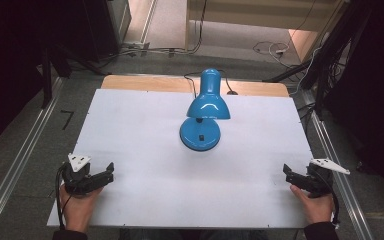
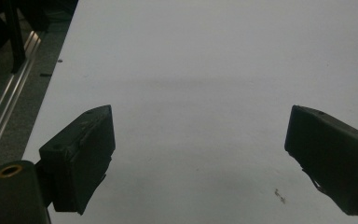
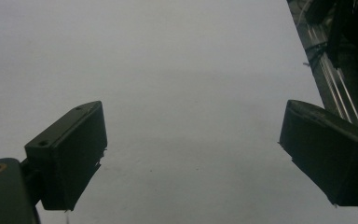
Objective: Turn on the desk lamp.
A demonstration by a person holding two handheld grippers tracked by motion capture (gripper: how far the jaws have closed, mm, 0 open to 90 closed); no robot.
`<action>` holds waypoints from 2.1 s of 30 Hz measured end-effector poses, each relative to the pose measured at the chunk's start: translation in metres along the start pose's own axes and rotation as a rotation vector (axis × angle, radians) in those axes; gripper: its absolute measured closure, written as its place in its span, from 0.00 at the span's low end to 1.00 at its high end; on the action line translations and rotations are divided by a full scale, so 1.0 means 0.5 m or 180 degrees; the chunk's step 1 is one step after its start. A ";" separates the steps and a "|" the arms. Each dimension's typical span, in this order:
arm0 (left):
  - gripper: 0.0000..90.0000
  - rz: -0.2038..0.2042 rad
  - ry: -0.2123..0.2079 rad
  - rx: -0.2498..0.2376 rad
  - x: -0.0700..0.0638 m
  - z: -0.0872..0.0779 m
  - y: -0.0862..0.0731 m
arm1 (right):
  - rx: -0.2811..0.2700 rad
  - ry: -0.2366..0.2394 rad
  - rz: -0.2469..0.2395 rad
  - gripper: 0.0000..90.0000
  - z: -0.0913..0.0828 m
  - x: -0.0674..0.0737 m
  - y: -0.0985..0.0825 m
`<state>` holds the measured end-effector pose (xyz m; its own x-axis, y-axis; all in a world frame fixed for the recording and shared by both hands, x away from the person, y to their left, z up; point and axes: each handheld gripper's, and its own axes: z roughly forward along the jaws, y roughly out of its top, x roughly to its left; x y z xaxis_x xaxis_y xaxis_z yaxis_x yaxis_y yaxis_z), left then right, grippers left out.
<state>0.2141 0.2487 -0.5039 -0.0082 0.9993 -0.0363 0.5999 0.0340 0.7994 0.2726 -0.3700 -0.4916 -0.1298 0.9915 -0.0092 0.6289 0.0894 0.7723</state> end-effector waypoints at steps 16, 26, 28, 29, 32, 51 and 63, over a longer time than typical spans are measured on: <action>0.11 -0.0005 0.0001 -0.0002 0.000 0.001 0.000 | -0.0101 0.0145 0.0032 0.12 -0.008 -0.011 0.005; 0.11 -0.0016 0.0008 -0.0023 -0.001 -0.001 0.000 | -0.0196 0.0243 -0.0159 0.14 -0.006 0.049 0.015; 0.11 -0.0010 0.0006 -0.0018 -0.001 -0.001 -0.001 | -0.0152 0.0312 -0.0130 0.15 -0.003 0.056 0.018; 0.11 -0.0010 0.0006 -0.0018 -0.001 -0.001 -0.001 | -0.0111 0.0332 -0.0127 0.18 -0.002 0.058 0.019; 0.11 -0.0003 0.0002 -0.0018 -0.001 -0.001 0.000 | -0.0022 0.0366 -0.0116 0.21 0.000 0.069 0.025; 0.11 -0.0026 -0.0005 -0.0028 -0.001 -0.001 -0.001 | -0.0077 0.0589 -0.0266 0.15 0.018 0.155 0.066; 0.11 -0.0023 -0.0008 -0.0031 -0.001 -0.002 -0.001 | -0.0092 0.0724 -0.0313 0.16 0.034 0.189 0.084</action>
<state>0.2132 0.2484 -0.5036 -0.0105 0.9990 -0.0436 0.5920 0.0413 0.8048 0.2997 -0.2711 -0.4710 -0.3603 0.9312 0.0555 0.5829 0.1783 0.7927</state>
